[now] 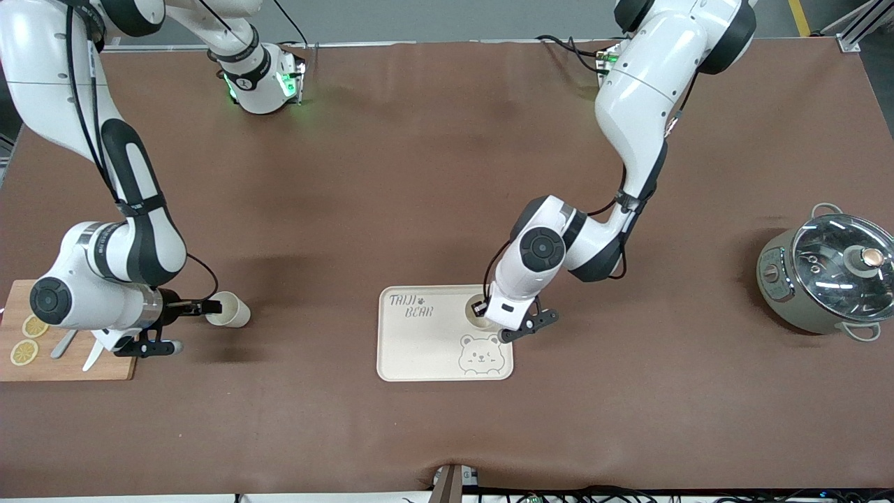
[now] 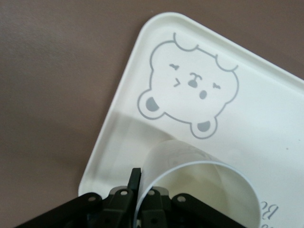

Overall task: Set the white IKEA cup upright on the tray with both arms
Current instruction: 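Lower the cup onto the tray and open the left gripper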

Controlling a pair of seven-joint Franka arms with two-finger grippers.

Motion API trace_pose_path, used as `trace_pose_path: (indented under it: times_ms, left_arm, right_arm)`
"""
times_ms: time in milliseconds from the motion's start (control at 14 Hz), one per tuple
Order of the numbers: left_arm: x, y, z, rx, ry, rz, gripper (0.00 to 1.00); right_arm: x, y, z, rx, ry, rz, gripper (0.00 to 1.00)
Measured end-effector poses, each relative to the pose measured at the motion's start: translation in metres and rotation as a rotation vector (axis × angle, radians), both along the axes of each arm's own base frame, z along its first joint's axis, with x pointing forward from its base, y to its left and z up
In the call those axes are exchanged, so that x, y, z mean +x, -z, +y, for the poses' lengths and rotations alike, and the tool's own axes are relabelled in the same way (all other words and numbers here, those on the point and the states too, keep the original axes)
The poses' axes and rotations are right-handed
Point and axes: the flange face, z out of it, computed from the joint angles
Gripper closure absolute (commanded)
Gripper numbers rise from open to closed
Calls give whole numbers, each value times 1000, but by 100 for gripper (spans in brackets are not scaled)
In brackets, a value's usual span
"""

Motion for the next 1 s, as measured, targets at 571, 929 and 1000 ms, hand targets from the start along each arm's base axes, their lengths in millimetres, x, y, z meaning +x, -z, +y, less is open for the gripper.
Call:
trace_pose_path:
  times_ms: [571,929,1000]
  left_arm:
    - [-4,17,-7,29,-1,-32,0]
    - [4,-6,-7,39,-87,-16,0]
    - [6,-19,-8,52,-87,0,0]
  right_arm:
    - [-10,-44,3,-5,-4,-46,0]
    - [-15,-57,7,-1,5,-106,0]
    - [-17,-57,7,-5,8,-142,0]
